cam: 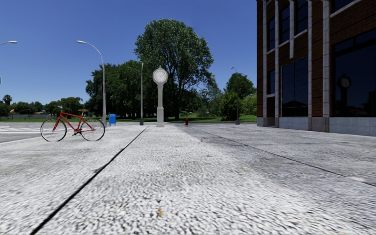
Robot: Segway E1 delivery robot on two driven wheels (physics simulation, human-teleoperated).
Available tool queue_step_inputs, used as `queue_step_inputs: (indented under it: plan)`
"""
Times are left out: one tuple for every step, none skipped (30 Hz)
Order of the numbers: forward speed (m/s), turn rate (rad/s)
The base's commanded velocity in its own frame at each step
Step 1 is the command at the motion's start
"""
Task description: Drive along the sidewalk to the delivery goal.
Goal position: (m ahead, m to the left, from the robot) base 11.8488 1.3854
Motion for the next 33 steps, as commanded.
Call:
queue_step_inputs:
  plan:
    - [2.0, 0.15]
    - [2.0, 0.15]
    - [2.0, 0.17]
    - [2.0, 0.19]
    - [2.0, 0.2]
    - [2.0, 0.2]
    - [2.0, 0.2]
    - [2.0, 0.2]
    - [2.0, 0.21]
    - [2.0, 0.22]
    - [2.0, 0.22]
    - [2.0, 0.24]
    - [2.0, 0.24]
    - [2.0, 0.27]
    - [2.0, 0.28]
    - [2.0, 0.28]
    - [2.0, 0.34]
    - [2.0, 0.37]
    - [2.0, 0.38]
    - [2.0, 0.38]
    - [2.0, 0.38]
    - [2.0, 0.38]
    - [2.0, 0.38]
    - [2.0, 0.38]
    - [2.0, 0.38]
    - [2.0, 0.38]
    - [2.0, 0.38]
    - [2.0, 0.38]
    - [2.0, 0.38]
    - [2.0, 0.0]
    - [2.0, 0.0]
    - [2.0, 0.0]
    - [2.0, 0.0]
